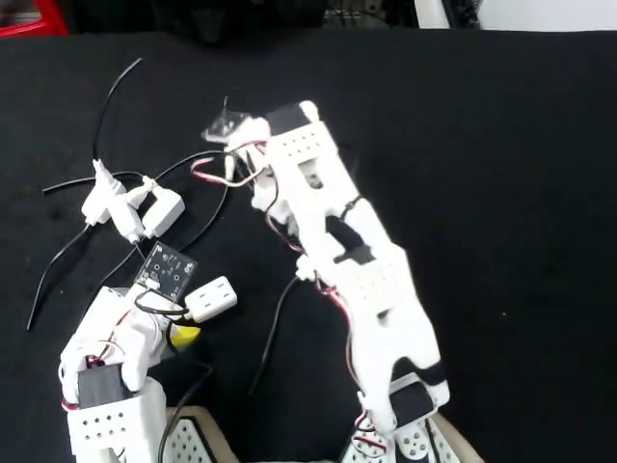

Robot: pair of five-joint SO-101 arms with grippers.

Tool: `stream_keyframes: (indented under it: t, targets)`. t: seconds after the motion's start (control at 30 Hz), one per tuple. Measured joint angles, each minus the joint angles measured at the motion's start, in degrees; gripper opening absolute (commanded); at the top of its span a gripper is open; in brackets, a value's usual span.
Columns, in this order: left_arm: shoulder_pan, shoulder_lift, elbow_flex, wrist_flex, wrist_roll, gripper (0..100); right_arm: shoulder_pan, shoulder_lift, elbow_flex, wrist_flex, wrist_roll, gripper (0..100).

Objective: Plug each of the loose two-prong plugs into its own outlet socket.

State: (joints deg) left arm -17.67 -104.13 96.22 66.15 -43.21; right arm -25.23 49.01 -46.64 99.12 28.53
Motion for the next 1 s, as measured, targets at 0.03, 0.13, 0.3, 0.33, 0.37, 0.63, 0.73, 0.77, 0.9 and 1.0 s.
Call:
stream_keyframes:
  t: [0.03,0.13,0.3,0.33,0.37,0.63,0.73,0.77,0.9,1.0]
  targets:
    - [0.0,0.0,0.0,0.0,0.0,44,0.0,-2.2,1.32,0.0,-0.35,1.1]
    - [0.0,0.0,0.0,0.0,0.0,44,-0.88,-9.85,8.0,0.0,-0.88,1.1]
    - [0.0,0.0,0.0,0.0,0.0,44,-5.1,-26.99,21.8,-0.44,-4.57,1.1]
    - [0.0,0.0,0.0,0.0,0.0,44,-6.24,-31.03,24.88,-0.97,-5.01,1.1]
    - [0.0,0.0,0.0,0.0,0.0,44,-7.38,-35.16,28.13,-1.85,-5.8,1.1]
    - [0.0,0.0,0.0,0.0,0.0,44,-13.63,-65.23,58.02,-14.77,-9.85,1.1]
    - [0.0,0.0,0.0,0.0,0.0,44,-13.36,-74.29,66.55,-16.18,-9.93,1.1]
    - [0.0,0.0,0.0,0.0,0.0,44,-13.45,-77.19,68.48,-16.26,-9.93,1.1]
    - [0.0,0.0,0.0,0.0,0.0,44,-13.54,-89.93,72.35,-15.47,-9.85,1.1]
    - [0.0,0.0,0.0,0.0,0.0,44,-13.54,-98.99,72.53,-15.56,-10.02,1.1]
